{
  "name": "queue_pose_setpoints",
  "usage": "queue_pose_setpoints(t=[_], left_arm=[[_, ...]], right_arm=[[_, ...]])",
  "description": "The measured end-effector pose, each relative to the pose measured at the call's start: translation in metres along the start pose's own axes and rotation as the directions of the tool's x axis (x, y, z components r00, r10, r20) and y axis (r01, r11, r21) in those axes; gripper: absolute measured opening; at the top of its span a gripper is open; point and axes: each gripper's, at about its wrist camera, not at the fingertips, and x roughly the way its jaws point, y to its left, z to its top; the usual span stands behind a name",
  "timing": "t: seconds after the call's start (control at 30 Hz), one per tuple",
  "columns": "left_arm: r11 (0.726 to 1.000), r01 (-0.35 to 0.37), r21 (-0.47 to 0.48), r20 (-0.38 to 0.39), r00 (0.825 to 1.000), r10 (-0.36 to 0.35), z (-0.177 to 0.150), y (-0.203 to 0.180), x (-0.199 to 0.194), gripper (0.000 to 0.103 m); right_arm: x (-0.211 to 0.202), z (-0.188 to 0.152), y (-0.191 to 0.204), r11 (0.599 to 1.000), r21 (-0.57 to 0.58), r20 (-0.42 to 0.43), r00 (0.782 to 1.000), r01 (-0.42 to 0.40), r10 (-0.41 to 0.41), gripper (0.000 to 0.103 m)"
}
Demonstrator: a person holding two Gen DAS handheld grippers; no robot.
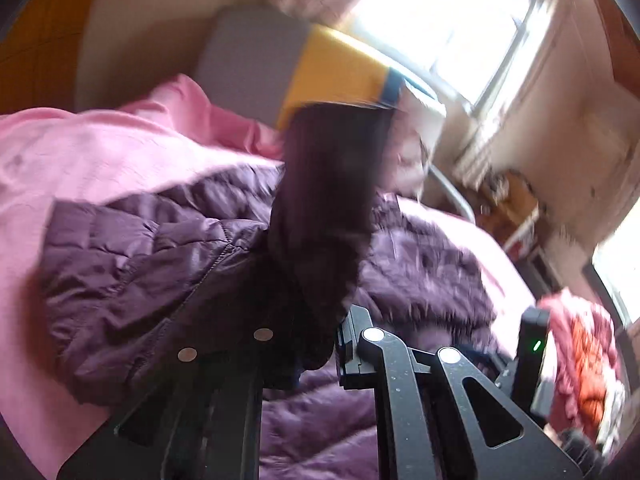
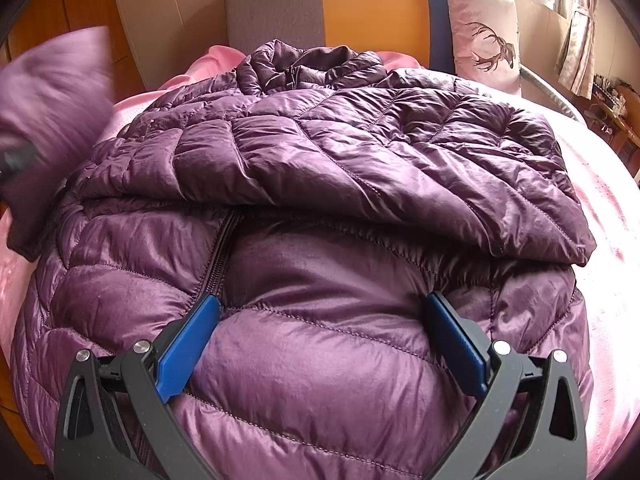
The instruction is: Fold large clothes
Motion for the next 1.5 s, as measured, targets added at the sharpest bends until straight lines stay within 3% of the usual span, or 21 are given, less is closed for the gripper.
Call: queue_pose_setpoints(t=[0.07, 0.17, 0.23, 0.33, 0.43, 0.53, 0.6, 0.7, 0.77, 0.8, 0.83, 0.93, 1.1, 1.23, 1.37, 1.5], left_arm=[[1.0, 0.004, 0.016, -0.059, 0.998, -0.003, -0.012, -0.008, 0.017, 0.046], [0.999, -0.015, 0.047, -0.061, 0.998, 0.017, -0.026, -0.015, 0.019, 0.055], [0.999, -0.007, 0.036, -0.052, 0.999, 0.009, -0.032, -0.011, 0.013, 0.057], [1.0, -0.003, 0.002, -0.038, 0.999, 0.003, -0.039, -0.004, 0.006, 0.058], [1.0, -0.016, -0.008, -0.024, 1.0, 0.016, -0.043, 0.005, -0.008, 0.061], [0.999, -0.034, 0.012, -0.017, 0.999, 0.034, -0.047, 0.005, -0.015, 0.067], [0.999, -0.042, 0.019, -0.015, 0.999, 0.042, -0.053, 0.006, -0.017, 0.068], [0.999, -0.042, 0.003, -0.022, 0.999, 0.042, -0.059, 0.01, -0.02, 0.068], [0.999, -0.029, -0.025, -0.035, 0.999, 0.028, -0.067, 0.015, -0.021, 0.068], [0.999, -0.025, -0.034, -0.042, 0.999, 0.024, -0.071, 0.017, -0.02, 0.068], [0.999, -0.024, -0.036, -0.048, 0.999, 0.022, -0.075, 0.019, -0.021, 0.068], [0.999, -0.015, -0.044, -0.045, 0.999, 0.013, -0.079, 0.022, -0.022, 0.068], [0.987, 0.031, -0.156, -0.008, 0.999, -0.033, -0.062, 0.039, -0.018, 0.068], [0.973, 0.032, -0.228, 0.037, 0.999, -0.024, -0.04, 0.055, -0.011, 0.071], [0.963, 0.014, -0.271, 0.059, 0.998, 0.002, -0.021, 0.069, -0.005, 0.071], [0.957, -0.011, -0.291, 0.058, 0.998, 0.029, -0.009, 0.08, 0.005, 0.071]], right_arm=[[-0.001, 0.001, -0.001, 1.0, 0.006, 0.0, 1.0, -0.012, 0.012, 0.101], [-0.007, 0.002, -0.009, 0.998, 0.034, 0.012, 0.998, -0.061, 0.06, 0.097], [-0.015, 0.004, -0.016, 0.991, 0.078, 0.025, 0.994, -0.111, 0.109, 0.084], [-0.028, 0.01, -0.024, 0.962, 0.168, 0.07, 0.976, -0.217, 0.207, 0.074], [-0.037, 0.019, -0.02, 0.909, 0.236, 0.117, 0.938, -0.344, 0.325, 0.074], [-0.029, 0.029, -0.004, 0.82, 0.286, 0.098, 0.866, -0.496, 0.49, 0.075], [-0.018, 0.033, 0.012, 0.809, 0.287, 0.062, 0.852, -0.513, 0.519, 0.077], [-0.001, 0.036, 0.034, 0.813, 0.275, 0.013, 0.848, -0.513, 0.53, 0.077], [0.007, 0.037, 0.048, 0.842, 0.254, -0.011, 0.869, -0.477, 0.495, 0.076], [0.009, 0.037, 0.054, 0.856, 0.234, -0.015, 0.879, -0.461, 0.477, 0.069], [0.01, 0.038, 0.059, 0.867, 0.214, -0.02, 0.885, -0.45, 0.465, 0.049], [0.006, 0.042, 0.073, 0.885, 0.156, -0.038, 0.892, -0.44, 0.45, 0.017], [-0.033, 0.067, 0.093, 0.899, 0.037, 0.042, 0.899, -0.437, 0.435, 0.012], [-0.064, 0.097, 0.088, 0.908, 0.007, 0.147, 0.898, -0.419, 0.414, 0.011], [-0.088, 0.119, 0.059, 0.927, 0.056, 0.251, 0.904, -0.371, 0.346, 0.01], [-0.094, 0.127, 0.021, 0.934, 0.144, 0.297, 0.915, -0.327, 0.274, 0.01]])
